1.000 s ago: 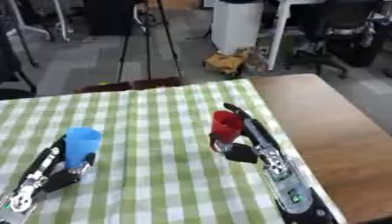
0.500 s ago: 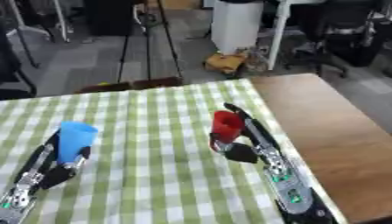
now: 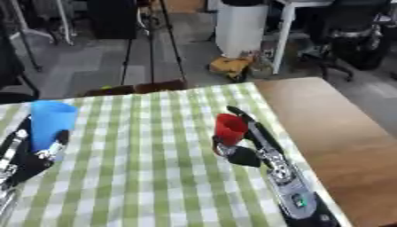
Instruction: Pour the contents of one cup into another cup.
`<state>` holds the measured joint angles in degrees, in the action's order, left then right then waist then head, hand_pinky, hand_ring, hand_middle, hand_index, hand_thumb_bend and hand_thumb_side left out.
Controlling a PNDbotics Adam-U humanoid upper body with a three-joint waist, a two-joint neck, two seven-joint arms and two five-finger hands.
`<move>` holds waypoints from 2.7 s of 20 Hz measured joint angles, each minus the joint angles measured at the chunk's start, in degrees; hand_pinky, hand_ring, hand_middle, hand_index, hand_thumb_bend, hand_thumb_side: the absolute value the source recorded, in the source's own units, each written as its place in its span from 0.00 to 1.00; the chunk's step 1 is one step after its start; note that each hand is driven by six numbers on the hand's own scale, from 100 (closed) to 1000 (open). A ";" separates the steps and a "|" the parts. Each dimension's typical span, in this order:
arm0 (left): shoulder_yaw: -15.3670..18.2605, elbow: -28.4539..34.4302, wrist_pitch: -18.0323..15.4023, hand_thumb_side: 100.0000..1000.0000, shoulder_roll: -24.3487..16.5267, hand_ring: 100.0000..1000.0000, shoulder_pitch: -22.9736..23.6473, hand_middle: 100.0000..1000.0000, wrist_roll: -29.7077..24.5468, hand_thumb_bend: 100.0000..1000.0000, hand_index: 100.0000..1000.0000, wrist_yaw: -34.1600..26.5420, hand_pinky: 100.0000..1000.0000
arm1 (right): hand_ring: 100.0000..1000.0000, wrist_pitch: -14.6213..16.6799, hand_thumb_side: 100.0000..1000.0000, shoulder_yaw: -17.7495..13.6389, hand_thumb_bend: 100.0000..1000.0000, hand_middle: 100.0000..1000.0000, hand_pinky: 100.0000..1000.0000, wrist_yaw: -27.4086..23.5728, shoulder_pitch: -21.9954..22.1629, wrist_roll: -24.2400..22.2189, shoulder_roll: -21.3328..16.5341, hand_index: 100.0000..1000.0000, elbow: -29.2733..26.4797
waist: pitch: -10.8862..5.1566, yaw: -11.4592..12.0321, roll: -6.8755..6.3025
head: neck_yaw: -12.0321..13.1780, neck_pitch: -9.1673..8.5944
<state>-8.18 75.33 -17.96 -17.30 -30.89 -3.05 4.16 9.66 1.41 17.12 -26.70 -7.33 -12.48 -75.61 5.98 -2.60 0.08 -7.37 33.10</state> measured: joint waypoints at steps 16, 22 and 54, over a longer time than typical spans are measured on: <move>-7.13 14.24 2.50 0.40 -8.98 0.41 6.70 0.45 -11.72 0.00 0.74 -10.84 0.24 | 0.42 2.16 0.11 -0.30 0.00 0.33 0.46 -1.42 -4.01 1.54 -7.38 0.98 1.20 | -1.74 1.61 1.02 | -0.65 -0.01; -8.89 13.24 2.32 0.45 -8.86 0.40 7.25 0.45 -14.48 0.00 0.73 -11.01 0.23 | 0.42 4.26 0.10 0.49 0.00 0.33 0.46 -1.34 -7.21 2.05 -10.01 0.98 2.37 | -1.76 1.80 1.38 | -0.48 -0.01; -10.96 1.40 -5.82 0.44 -2.15 0.39 4.91 0.42 -13.37 0.00 0.68 -5.15 0.23 | 0.41 11.13 0.10 9.27 0.00 0.33 0.46 -0.36 -21.16 -2.69 -9.91 0.98 4.72 | -1.90 2.65 3.88 | -1.09 0.00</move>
<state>-19.14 76.72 -23.78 -19.45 -25.99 -16.42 -0.99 20.79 10.68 16.76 -47.86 -10.03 -22.39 -70.88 4.09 0.05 3.96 -8.46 33.10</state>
